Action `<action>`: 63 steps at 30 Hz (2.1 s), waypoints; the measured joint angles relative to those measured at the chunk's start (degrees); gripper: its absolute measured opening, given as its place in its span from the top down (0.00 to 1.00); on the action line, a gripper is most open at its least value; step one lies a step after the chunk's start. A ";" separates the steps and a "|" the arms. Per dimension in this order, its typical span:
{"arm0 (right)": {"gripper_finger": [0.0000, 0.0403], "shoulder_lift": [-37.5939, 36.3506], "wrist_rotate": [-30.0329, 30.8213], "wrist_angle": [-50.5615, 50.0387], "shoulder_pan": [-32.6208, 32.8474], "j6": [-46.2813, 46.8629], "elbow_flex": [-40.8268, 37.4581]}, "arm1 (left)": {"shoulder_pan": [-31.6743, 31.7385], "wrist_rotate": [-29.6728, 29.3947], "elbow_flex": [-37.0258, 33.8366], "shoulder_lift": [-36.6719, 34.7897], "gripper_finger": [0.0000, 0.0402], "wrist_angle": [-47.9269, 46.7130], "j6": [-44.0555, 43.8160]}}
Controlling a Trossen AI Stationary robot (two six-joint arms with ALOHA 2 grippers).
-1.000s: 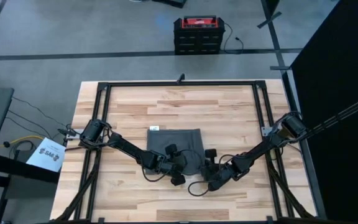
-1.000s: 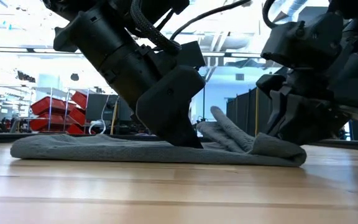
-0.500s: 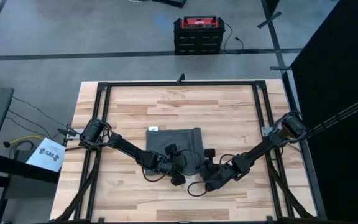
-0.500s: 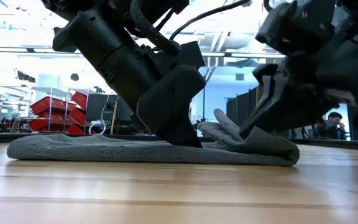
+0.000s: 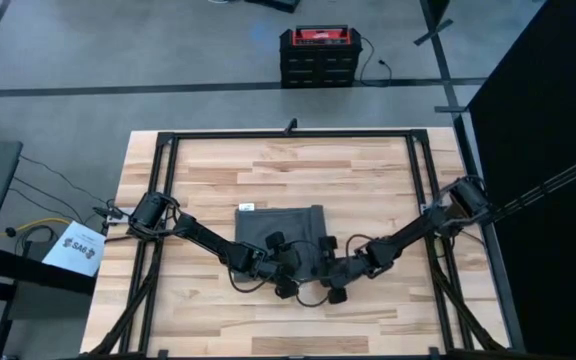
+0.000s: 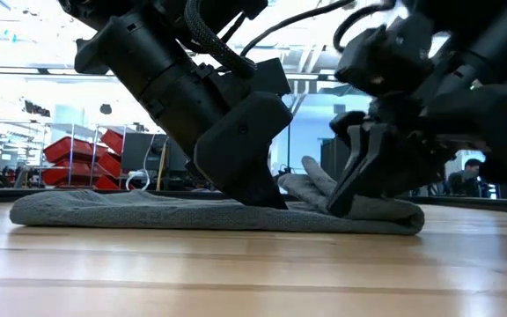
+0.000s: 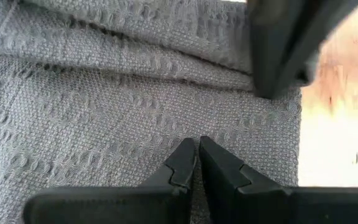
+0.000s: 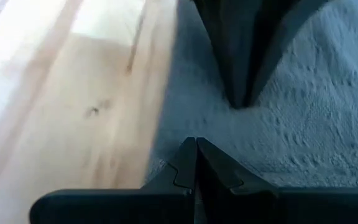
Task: Roll towel
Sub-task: Roll the gray towel
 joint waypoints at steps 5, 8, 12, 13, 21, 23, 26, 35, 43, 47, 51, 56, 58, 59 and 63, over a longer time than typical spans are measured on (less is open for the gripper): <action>1.00 -0.12 -0.10 -3.16 -0.85 0.26 0.17 | -0.06 0.00 0.01 0.00 0.96 -0.05 0.02; 1.00 -0.34 -0.07 -4.80 -0.89 1.26 0.25 | -0.08 0.00 0.02 0.00 0.96 -0.13 0.02; 1.00 -1.63 0.54 -8.41 -0.90 1.86 0.26 | -0.08 0.03 0.04 0.00 0.96 -0.25 0.04; 1.00 -2.12 1.20 -9.86 -0.86 2.27 0.20 | -0.08 0.05 0.04 0.00 0.96 -0.28 0.06; 1.00 -3.92 2.74 -13.99 -0.91 2.83 0.00 | -0.10 0.07 0.04 0.00 0.96 -0.33 1.01; 1.00 -2.73 2.96 -12.21 -0.96 2.95 0.01 | -0.10 0.07 0.04 0.00 0.96 -0.31 1.38; 1.00 -0.53 2.87 -7.85 -0.97 2.97 0.12 | -0.13 0.07 0.04 0.00 0.96 -0.25 1.68; 1.00 0.89 2.09 -6.05 -0.96 2.99 0.17 | -0.50 0.74 1.57 0.04 0.96 -0.87 8.53; 1.00 0.96 1.72 -5.88 -0.90 4.94 0.11 | -0.46 -2.43 9.71 -5.16 0.96 -15.56 17.26; 1.00 0.99 1.65 -5.83 -0.91 5.09 0.09 | -0.95 2.72 9.82 -5.48 0.96 -3.33 23.30; 1.00 1.03 1.07 -5.96 -0.85 5.01 0.07 | -1.25 6.32 9.52 -0.83 0.96 2.25 21.03; 1.00 1.05 1.04 -6.19 -0.90 6.20 0.09 | -1.28 2.72 9.49 3.44 0.96 4.16 9.61; 1.00 1.05 1.02 -6.28 -1.07 6.43 0.07 | -1.40 1.01 9.50 4.77 0.96 4.78 6.18; 1.00 1.05 1.00 -6.32 -1.23 6.42 0.07 | -1.54 -0.14 9.44 5.03 0.96 4.30 5.49; 1.00 1.05 0.93 -6.45 -1.29 6.55 0.08 | -2.15 -5.40 9.51 5.30 0.96 8.43 3.82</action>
